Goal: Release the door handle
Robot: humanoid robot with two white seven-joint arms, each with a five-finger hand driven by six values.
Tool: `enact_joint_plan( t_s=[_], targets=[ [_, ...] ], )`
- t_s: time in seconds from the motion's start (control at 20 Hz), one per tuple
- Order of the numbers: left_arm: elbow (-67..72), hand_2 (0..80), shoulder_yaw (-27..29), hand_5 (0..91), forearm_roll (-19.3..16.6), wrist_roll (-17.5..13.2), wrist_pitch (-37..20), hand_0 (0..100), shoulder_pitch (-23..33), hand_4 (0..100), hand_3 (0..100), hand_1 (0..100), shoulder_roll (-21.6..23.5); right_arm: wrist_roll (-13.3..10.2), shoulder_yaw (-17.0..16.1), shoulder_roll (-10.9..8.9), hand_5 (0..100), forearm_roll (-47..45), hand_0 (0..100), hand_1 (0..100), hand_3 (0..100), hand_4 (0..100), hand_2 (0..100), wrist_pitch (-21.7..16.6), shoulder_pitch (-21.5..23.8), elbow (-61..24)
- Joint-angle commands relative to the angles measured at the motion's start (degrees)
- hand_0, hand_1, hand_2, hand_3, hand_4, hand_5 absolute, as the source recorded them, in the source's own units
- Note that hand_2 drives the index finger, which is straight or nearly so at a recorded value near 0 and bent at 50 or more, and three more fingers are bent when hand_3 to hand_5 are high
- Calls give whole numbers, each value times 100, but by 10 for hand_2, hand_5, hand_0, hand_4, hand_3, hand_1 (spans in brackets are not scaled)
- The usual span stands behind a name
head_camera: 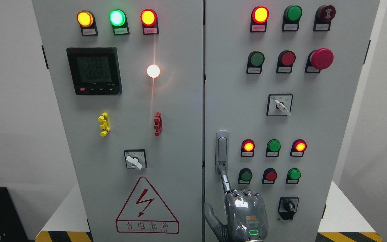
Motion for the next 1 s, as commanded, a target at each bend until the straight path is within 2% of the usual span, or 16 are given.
enact_joint_plan(
  t_s=[0.0,0.95],
  targets=[
    [0,0,0,0,0,-4,1,120,0,0,0,556,0,5,-5,-2,1000,3,449,357,1000,1000,64,4,12,31],
    [0,0,0,0,0,-4,1,120,0,0,0,556,0,5,-5,-2,1000,-6,450,358,1000,1000,70,4,21,75]
  ],
)
